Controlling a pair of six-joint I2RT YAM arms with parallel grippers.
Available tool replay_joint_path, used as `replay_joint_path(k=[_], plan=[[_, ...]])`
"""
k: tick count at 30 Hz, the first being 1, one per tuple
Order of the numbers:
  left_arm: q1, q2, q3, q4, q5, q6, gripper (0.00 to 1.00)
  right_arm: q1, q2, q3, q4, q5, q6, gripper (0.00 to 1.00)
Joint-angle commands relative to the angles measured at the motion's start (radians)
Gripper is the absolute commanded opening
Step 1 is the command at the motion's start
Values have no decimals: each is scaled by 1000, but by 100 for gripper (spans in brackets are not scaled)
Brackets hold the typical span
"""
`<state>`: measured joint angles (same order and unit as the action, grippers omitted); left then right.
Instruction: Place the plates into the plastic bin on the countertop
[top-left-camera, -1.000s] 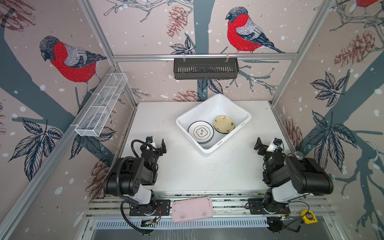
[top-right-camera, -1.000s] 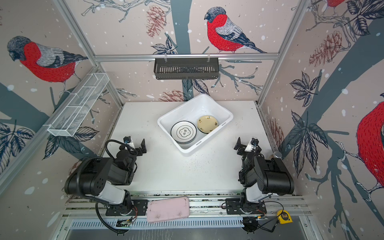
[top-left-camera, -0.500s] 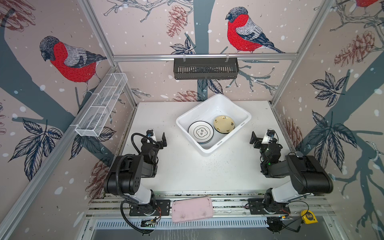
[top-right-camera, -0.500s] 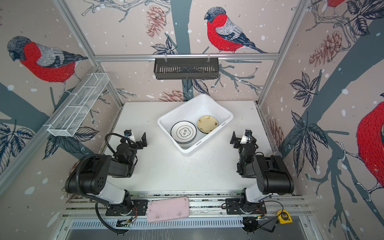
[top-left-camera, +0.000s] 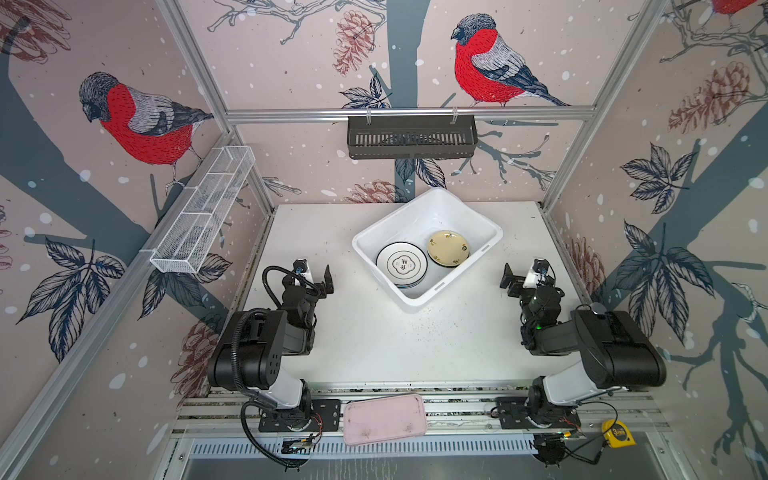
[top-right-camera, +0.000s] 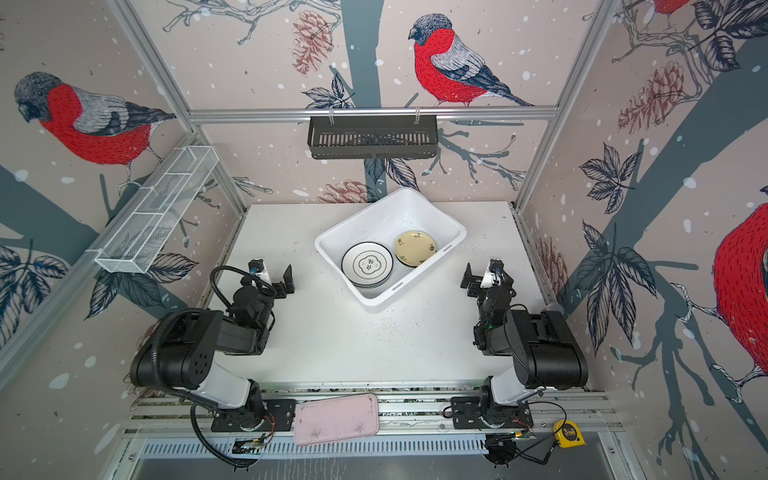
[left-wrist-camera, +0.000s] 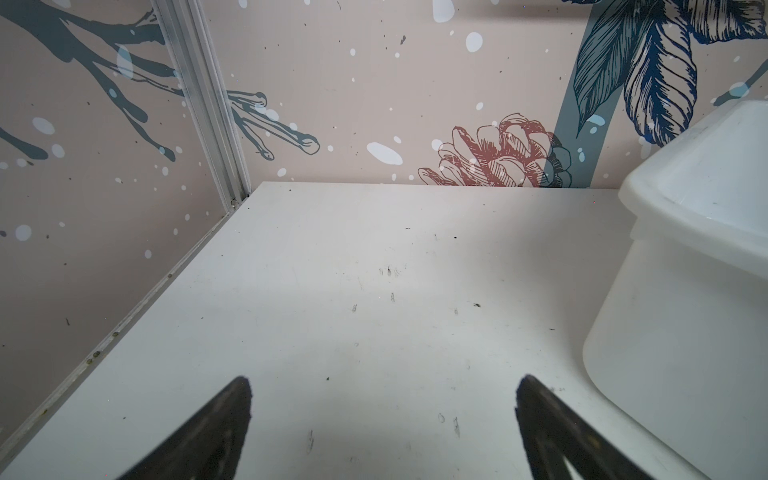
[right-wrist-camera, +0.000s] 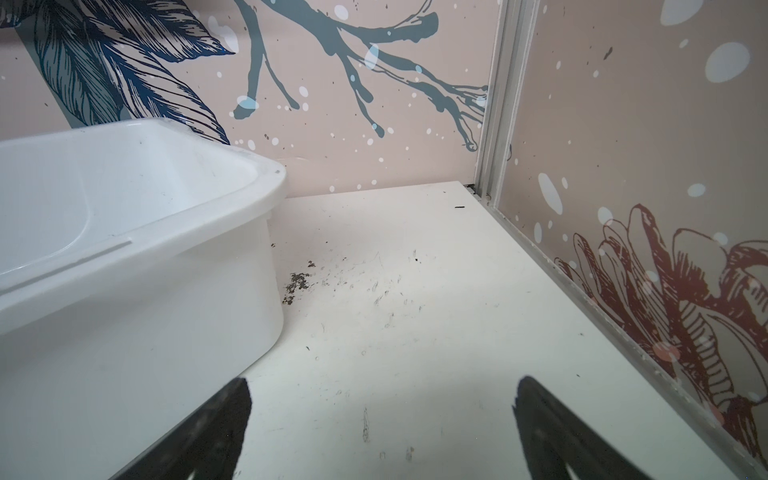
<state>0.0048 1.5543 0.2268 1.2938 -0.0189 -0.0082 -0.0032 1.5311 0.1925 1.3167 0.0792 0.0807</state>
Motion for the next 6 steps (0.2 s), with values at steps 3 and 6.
replay_joint_path(k=[3,6], plan=[[1,1,4,12,16,8,98,0,1,4,10,8,-3,100],[2,0,1,15,16,8,99,0,1,4,9,7,-4,99]])
